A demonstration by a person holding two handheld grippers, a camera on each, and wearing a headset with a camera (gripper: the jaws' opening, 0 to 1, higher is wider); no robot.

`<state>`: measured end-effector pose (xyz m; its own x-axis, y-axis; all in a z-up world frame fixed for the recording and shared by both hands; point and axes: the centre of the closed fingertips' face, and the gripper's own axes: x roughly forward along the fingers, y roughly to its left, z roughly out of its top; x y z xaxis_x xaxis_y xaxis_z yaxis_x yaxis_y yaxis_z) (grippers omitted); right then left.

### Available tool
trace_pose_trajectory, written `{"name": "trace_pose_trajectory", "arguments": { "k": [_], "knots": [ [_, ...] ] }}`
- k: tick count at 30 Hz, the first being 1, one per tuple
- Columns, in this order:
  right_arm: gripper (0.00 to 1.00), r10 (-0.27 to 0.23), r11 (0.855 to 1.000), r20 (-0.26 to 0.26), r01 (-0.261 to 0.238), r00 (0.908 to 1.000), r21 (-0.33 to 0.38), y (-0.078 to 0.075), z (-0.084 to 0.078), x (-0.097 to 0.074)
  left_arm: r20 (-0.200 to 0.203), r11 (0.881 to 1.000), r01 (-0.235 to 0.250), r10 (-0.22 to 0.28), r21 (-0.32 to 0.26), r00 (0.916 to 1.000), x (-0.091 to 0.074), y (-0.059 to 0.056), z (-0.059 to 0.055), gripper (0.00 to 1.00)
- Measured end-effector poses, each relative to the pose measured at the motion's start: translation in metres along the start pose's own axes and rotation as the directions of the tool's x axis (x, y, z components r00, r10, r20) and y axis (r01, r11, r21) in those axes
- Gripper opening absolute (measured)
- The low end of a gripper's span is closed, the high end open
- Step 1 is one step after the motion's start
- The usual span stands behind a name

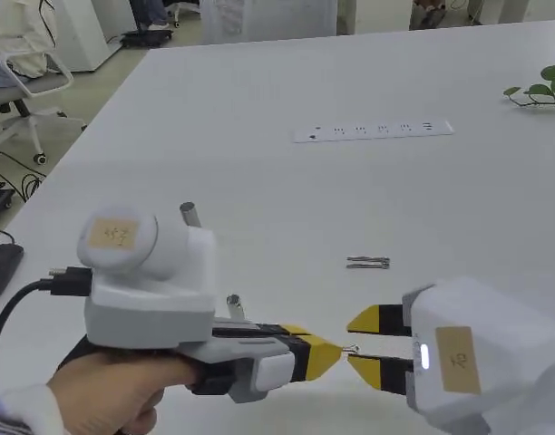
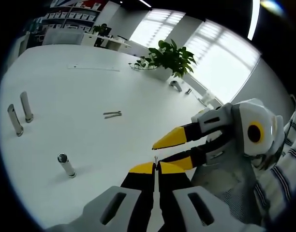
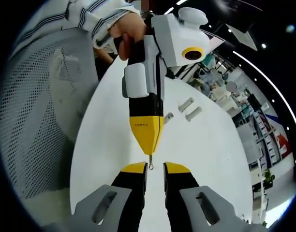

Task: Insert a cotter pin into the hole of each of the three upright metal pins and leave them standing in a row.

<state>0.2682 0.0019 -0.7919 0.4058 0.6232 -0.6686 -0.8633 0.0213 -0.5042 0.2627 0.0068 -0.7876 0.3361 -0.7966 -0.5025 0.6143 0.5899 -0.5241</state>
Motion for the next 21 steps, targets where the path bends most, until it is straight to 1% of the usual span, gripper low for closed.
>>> {"name": "trace_pose_trajectory", "arguments": {
  "k": [3, 5, 6, 7, 9, 10, 11, 12, 14, 15, 16, 18, 19, 20, 21],
  "knots": [
    [0.15, 0.011, 0.999, 0.009, -0.012, 0.9999, 0.044, 0.000, -0.003, -0.002, 0.003, 1.000, -0.001, 0.001, 0.016, 1.0000, 0.000, 0.000, 0.001, 0.00],
    [0.19, 0.052, 0.991, 0.042, -0.056, 0.9978, 0.118, 0.006, -0.002, -0.003, 0.013, 0.998, -0.009, 0.008, 0.065, 0.9999, -0.002, 0.000, 0.003, 0.00],
    [0.22, 0.066, 0.980, 0.078, -0.079, 0.9947, 0.181, 0.007, 0.001, -0.004, 0.007, 0.997, 0.002, -0.002, 0.078, 1.0000, -0.003, -0.003, 0.003, 0.00],
    [0.23, 0.072, 0.974, 0.106, -0.093, 0.9917, 0.209, 0.007, 0.003, -0.004, 0.011, 0.995, -0.001, 0.000, 0.098, 0.9999, -0.004, -0.003, 0.004, 0.00],
    [0.23, 0.095, 0.952, 0.146, -0.133, 0.9847, 0.277, 0.008, 0.005, -0.007, 0.004, 0.990, 0.005, -0.005, 0.138, 1.0000, -0.005, -0.005, 0.004, 0.00],
    [0.23, 0.103, 0.939, 0.168, -0.152, 0.9804, 0.310, 0.007, 0.005, -0.008, 0.001, 0.985, 0.011, -0.012, 0.175, 0.9999, -0.007, -0.006, 0.004, 0.00],
    [0.23, 0.114, 0.929, 0.179, -0.168, 0.9773, 0.329, 0.007, 0.004, -0.009, 0.001, 0.979, 0.010, -0.010, 0.204, 0.9999, -0.008, -0.007, 0.005, 0.00],
    [0.23, 0.116, 0.919, 0.201, -0.182, 0.9727, 0.350, 0.005, 0.005, -0.011, -0.004, 0.972, 0.002, -0.001, 0.236, 1.0000, -0.009, -0.006, 0.005, 0.00],
    [0.24, 0.147, 0.897, 0.224, -0.225, 0.9635, 0.382, 0.007, 0.004, -0.013, -0.015, 0.959, 0.010, -0.006, 0.283, 0.9999, -0.010, -0.009, 0.004, 0.00],
    [0.26, 0.162, 0.881, 0.242, -0.250, 0.9568, 0.402, 0.007, 0.003, -0.015, -0.015, 0.956, 0.014, -0.010, 0.293, 0.9998, -0.010, -0.010, 0.005, 0.00],
    [0.29, 0.170, 0.879, 0.245, -0.260, 0.9543, 0.400, 0.007, 0.001, -0.016, -0.014, 0.952, 0.021, -0.017, 0.305, 0.9997, -0.011, -0.011, 0.005, 0.00],
    [0.31, 0.176, 0.876, 0.247, -0.266, 0.9528, 0.402, 0.003, -0.003, -0.017, -0.010, 0.940, 0.032, -0.030, 0.340, 0.9995, -0.012, -0.014, 0.007, 0.00],
    [0.31, 0.192, 0.867, 0.257, -0.287, 0.9471, 0.408, 0.004, -0.003, -0.019, -0.007, 0.929, 0.040, -0.041, 0.367, 0.9991, -0.013, -0.016, 0.008, 0.00],
    [0.31, 0.209, 0.855, 0.267, -0.308, 0.9406, 0.416, 0.005, -0.003, -0.020, -0.009, 0.923, 0.046, -0.046, 0.382, 0.9989, -0.014, -0.017, 0.008, 0.00],
    [0.30, 0.224, 0.846, 0.282, -0.330, 0.9330, 0.419, 0.005, -0.002, -0.022, -0.004, 0.905, 0.051, -0.055, 0.422, 0.9985, -0.014, -0.018, 0.010, 0.00]
  ]
}}
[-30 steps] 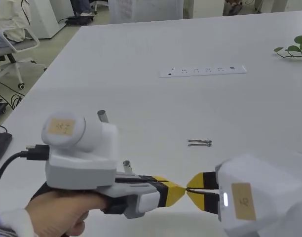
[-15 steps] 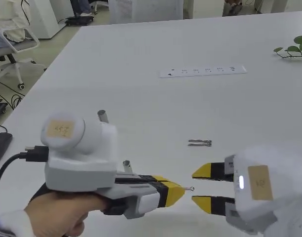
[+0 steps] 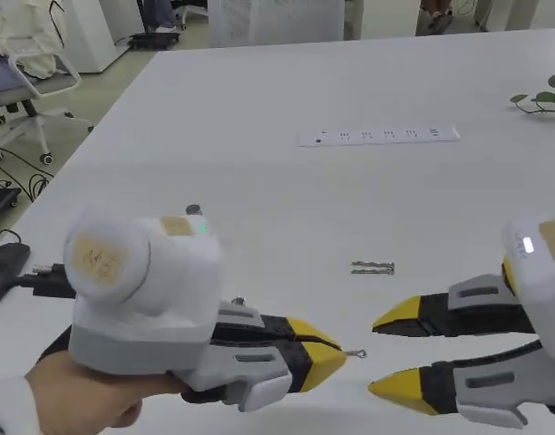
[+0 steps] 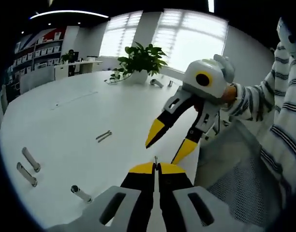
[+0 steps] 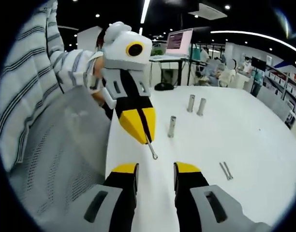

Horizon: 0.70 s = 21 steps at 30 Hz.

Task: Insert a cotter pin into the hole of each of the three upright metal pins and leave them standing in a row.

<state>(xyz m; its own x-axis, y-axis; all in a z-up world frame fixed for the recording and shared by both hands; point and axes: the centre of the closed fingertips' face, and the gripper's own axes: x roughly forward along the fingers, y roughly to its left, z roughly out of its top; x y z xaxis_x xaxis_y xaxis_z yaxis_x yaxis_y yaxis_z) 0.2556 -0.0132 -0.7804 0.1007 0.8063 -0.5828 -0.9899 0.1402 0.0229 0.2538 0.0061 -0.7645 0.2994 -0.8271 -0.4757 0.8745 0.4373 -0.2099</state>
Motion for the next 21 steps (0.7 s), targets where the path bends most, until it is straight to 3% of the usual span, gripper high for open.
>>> {"name": "trace_pose_trajectory", "arguments": {
  "k": [2, 5, 9, 16, 21],
  "knots": [
    [0.30, 0.029, 0.999, 0.006, -0.029, 0.9996, 0.012, 0.002, 0.002, -0.002, 0.005, 0.999, 0.012, -0.013, 0.034, 0.9999, -0.001, -0.002, 0.001, 0.00],
    [0.30, 0.088, 0.996, 0.025, -0.089, 0.9958, 0.027, 0.007, 0.007, -0.003, 0.015, 0.990, 0.030, -0.033, 0.139, 0.9994, -0.003, -0.005, 0.003, 0.00],
    [0.28, 0.126, 0.992, 0.021, -0.126, 0.9918, 0.020, 0.011, 0.009, -0.003, 0.029, 0.981, 0.048, -0.054, 0.186, 0.9981, -0.004, -0.008, 0.006, 0.00],
    [0.27, 0.189, 0.982, 0.006, -0.189, 0.9819, -0.009, 0.019, 0.013, 0.000, 0.014, 0.964, 0.085, -0.091, 0.250, 0.9957, -0.006, -0.014, 0.005, 0.00],
    [0.18, 0.222, 0.975, 0.006, -0.222, 0.9751, -0.021, 0.024, 0.016, 0.001, 0.004, 0.955, 0.108, -0.114, 0.276, 0.9935, -0.006, -0.020, 0.004, 0.00]
  ]
}}
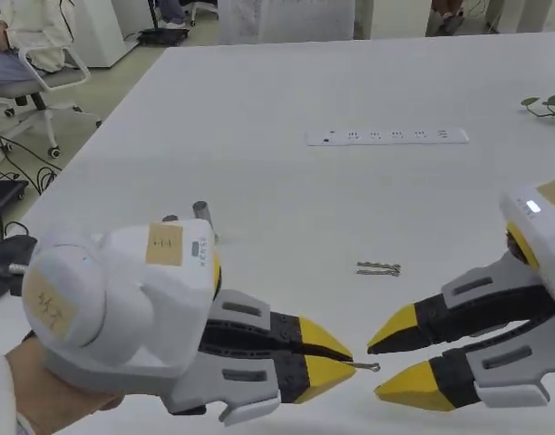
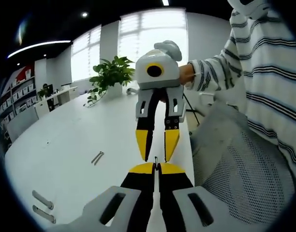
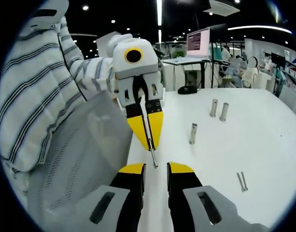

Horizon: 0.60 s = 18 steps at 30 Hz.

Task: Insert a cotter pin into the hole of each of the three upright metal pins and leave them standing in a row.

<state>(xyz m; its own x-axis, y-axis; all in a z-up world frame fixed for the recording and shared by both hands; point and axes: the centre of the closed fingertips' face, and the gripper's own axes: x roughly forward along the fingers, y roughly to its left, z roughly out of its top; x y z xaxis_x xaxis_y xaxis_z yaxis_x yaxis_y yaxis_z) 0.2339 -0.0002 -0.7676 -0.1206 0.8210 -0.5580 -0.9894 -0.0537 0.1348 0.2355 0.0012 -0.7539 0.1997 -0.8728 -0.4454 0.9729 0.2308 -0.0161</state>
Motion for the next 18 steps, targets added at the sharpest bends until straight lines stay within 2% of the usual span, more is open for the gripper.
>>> {"name": "trace_pose_trajectory", "arguments": {
  "k": [10, 18],
  "knots": [
    [0.14, 0.042, 0.999, -0.005, -0.042, 0.9991, -0.015, 0.0061, 0.0010, 0.0060, 0.007, 1.000, 0.008, -0.008, 0.010, 0.9999, 0.0003, -0.0025, 0.0022, 0.00],
    [0.09, 0.050, 0.999, -0.014, -0.050, 0.9986, -0.017, 0.0073, -0.0001, 0.0071, 0.004, 1.000, 0.007, -0.007, 0.014, 1.0000, -0.0007, -0.0012, 0.0011, 0.00]
  ]
}}
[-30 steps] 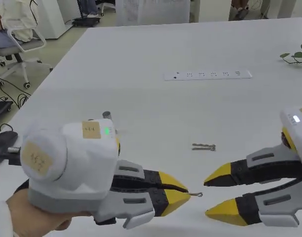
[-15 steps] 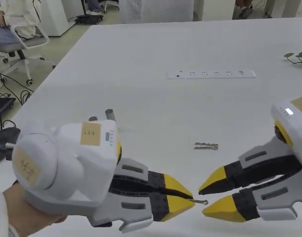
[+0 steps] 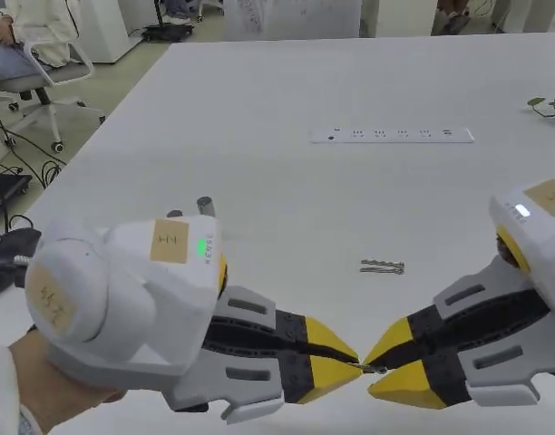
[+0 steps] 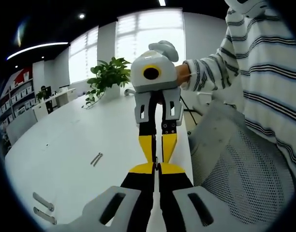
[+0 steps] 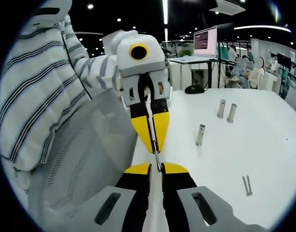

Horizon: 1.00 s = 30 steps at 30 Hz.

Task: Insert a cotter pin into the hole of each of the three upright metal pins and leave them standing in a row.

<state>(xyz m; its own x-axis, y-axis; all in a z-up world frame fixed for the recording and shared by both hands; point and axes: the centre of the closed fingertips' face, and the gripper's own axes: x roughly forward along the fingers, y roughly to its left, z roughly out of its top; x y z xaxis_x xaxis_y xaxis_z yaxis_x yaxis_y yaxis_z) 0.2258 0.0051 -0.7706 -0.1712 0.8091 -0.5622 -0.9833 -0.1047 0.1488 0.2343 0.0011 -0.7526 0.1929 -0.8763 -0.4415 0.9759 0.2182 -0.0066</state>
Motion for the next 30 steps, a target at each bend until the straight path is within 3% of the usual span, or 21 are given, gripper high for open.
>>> {"name": "trace_pose_trajectory", "arguments": {
  "k": [15, 22, 30],
  "knots": [
    [0.04, -0.009, 1.000, -0.008, 0.009, 0.9999, -0.004, -0.0037, 0.0018, -0.0043, -0.012, 1.000, -0.005, 0.005, -0.003, 0.9999, 0.0011, 0.0025, -0.0025, 0.00],
    [0.03, -0.023, 1.000, -0.033, 0.022, 0.9992, -0.014, -0.0043, 0.0015, -0.0037, -0.006, 0.998, -0.007, 0.007, -0.069, 1.0000, 0.0011, 0.0035, -0.0052, 0.00],
    [0.02, -0.027, 1.000, -0.041, 0.026, 0.9988, -0.010, -0.0021, 0.0029, 0.0000, -0.001, 0.996, -0.019, 0.019, -0.091, 0.9998, -0.0010, 0.0025, -0.0085, 0.01]
  ]
}}
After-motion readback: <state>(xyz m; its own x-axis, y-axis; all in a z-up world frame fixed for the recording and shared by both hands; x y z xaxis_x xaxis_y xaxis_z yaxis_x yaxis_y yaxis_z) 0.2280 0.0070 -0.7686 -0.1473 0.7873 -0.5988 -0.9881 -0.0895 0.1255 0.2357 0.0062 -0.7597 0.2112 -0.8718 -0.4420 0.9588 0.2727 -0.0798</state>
